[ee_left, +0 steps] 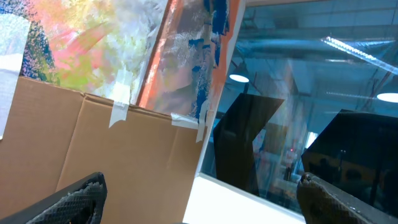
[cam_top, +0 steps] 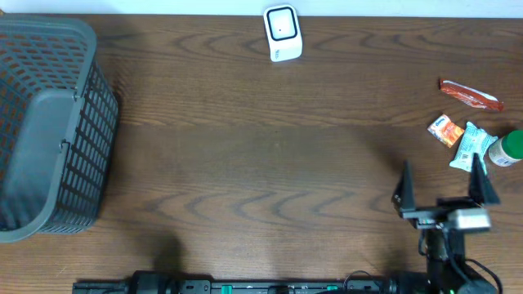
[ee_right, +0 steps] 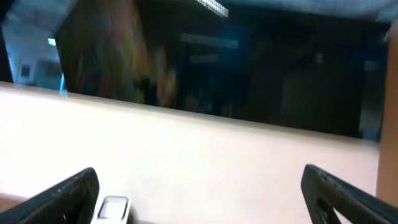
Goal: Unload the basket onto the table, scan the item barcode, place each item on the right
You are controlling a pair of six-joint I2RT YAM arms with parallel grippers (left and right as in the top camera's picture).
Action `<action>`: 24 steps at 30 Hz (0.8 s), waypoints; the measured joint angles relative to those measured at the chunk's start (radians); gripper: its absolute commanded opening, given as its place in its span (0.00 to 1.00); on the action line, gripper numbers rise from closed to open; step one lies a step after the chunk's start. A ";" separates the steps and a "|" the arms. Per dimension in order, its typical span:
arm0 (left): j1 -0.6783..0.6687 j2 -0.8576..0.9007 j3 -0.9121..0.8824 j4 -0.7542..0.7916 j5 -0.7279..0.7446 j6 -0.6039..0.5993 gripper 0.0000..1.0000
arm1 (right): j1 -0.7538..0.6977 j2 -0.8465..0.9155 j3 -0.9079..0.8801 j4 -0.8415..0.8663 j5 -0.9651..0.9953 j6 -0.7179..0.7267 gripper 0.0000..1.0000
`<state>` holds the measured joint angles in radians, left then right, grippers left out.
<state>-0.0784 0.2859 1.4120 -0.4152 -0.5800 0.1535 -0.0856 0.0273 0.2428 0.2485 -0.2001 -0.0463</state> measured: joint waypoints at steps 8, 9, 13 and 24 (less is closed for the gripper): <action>0.000 0.000 0.000 0.000 0.000 0.000 0.98 | 0.002 -0.011 -0.151 0.045 0.060 0.038 0.99; 0.000 0.000 0.000 0.000 0.000 0.000 0.98 | 0.002 -0.011 -0.175 0.048 0.076 0.039 0.99; 0.000 0.000 0.000 0.000 0.000 0.000 0.98 | 0.002 -0.012 -0.237 -0.003 0.127 0.043 0.99; 0.000 0.000 0.000 0.000 0.000 0.000 0.98 | 0.010 -0.015 -0.237 -0.227 0.201 0.047 0.99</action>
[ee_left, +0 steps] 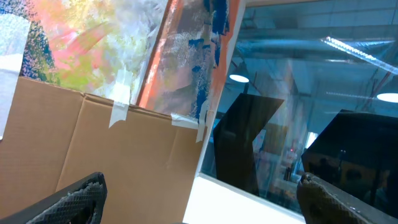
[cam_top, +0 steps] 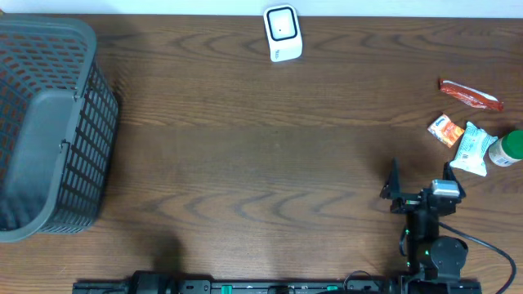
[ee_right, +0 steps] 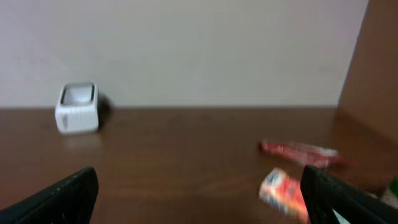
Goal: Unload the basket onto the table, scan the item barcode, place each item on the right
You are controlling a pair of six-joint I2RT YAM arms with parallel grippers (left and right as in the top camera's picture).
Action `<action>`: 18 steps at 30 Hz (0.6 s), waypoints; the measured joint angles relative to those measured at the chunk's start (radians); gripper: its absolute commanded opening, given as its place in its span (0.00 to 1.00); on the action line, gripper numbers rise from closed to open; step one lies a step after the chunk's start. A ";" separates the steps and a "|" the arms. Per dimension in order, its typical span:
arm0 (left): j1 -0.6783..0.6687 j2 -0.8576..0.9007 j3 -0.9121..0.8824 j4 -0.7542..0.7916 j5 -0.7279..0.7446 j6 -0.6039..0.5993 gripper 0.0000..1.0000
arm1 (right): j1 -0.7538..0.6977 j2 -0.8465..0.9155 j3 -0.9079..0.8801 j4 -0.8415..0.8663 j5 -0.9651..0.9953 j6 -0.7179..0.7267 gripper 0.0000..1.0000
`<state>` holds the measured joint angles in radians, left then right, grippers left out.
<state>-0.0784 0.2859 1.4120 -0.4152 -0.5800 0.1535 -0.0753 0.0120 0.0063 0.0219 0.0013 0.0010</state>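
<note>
The white barcode scanner (cam_top: 282, 33) stands at the table's far edge and shows at the left of the right wrist view (ee_right: 78, 107). Items lie at the far right: a red packet (cam_top: 470, 95) (ee_right: 298, 151), a small orange packet (cam_top: 445, 130) (ee_right: 283, 190), a white-and-blue packet (cam_top: 469, 149) and a green-capped bottle (cam_top: 507, 149). My right gripper (cam_top: 420, 184) (ee_right: 199, 177) is open and empty, near the front right, a little left of the items. My left gripper (ee_left: 202, 180) is open and empty, facing cardboard and a window; it is not in the overhead view.
A dark grey plastic basket (cam_top: 49, 122) takes up the left side of the wooden table (cam_top: 245, 163). The arms' base rail (cam_top: 245, 286) runs along the front edge.
My right gripper has tipped down: its camera faced the wall and a dark window, and now faces the table, scanner and packets. In the overhead view it sits slightly further left. The left arm is unchanged.
</note>
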 measured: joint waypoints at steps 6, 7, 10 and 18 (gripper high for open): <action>0.000 0.000 0.000 0.000 0.000 0.000 0.98 | 0.001 0.000 0.000 -0.092 0.008 0.011 0.99; 0.000 0.000 0.000 0.001 0.000 0.000 0.98 | 0.001 0.000 0.000 -0.092 0.008 0.010 0.99; 0.000 0.000 0.000 0.000 0.000 0.000 0.98 | 0.001 0.000 0.000 -0.092 0.008 0.010 0.99; 0.000 0.000 0.000 0.000 0.000 0.000 0.98 | 0.001 0.000 0.000 -0.092 0.008 0.010 0.99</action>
